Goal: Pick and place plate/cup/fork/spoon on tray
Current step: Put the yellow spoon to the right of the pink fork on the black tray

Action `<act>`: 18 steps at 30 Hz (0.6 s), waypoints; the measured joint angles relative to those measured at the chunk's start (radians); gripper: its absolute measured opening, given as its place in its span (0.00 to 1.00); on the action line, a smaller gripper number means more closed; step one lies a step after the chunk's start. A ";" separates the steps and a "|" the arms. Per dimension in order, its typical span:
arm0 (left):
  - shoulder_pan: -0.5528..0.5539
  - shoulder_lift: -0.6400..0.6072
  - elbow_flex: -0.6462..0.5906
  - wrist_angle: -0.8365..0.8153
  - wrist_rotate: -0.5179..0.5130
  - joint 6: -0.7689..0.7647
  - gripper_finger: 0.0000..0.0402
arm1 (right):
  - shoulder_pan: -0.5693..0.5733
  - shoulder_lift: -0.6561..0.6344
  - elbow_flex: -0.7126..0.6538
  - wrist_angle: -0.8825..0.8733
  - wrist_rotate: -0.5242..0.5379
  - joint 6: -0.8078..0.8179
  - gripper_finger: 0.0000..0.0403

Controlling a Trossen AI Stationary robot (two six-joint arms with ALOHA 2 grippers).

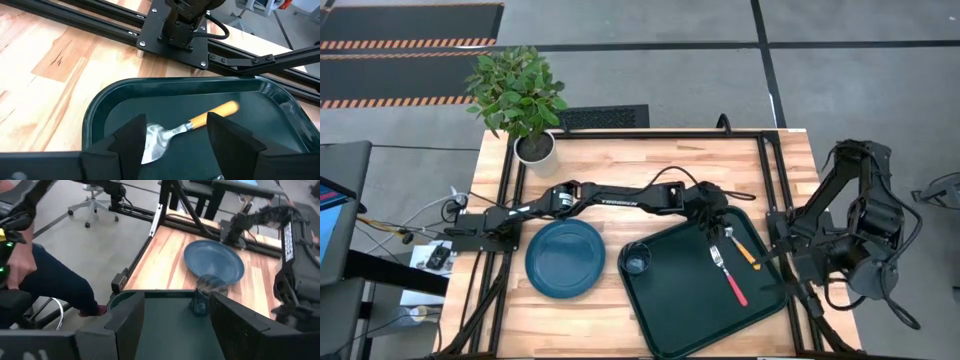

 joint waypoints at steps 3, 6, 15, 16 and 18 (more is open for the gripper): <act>0.000 0.000 0.000 -0.001 0.001 -0.009 0.53 | -0.027 0.000 0.000 -0.067 0.026 0.101 0.61; 0.000 -0.009 0.000 -0.007 0.033 -0.043 0.56 | -0.062 0.000 0.000 -0.192 0.066 0.260 0.61; -0.003 -0.182 0.000 -0.296 0.209 -0.028 0.55 | -0.169 -0.001 -0.002 -0.630 0.070 0.895 0.61; -0.007 -0.215 0.000 -0.358 0.207 -0.019 0.55 | -0.181 -0.004 -0.010 -0.621 0.070 0.917 0.61; -0.017 -0.278 0.000 -0.438 0.189 -0.005 0.55 | -0.204 -0.012 -0.034 -0.594 0.069 0.915 0.61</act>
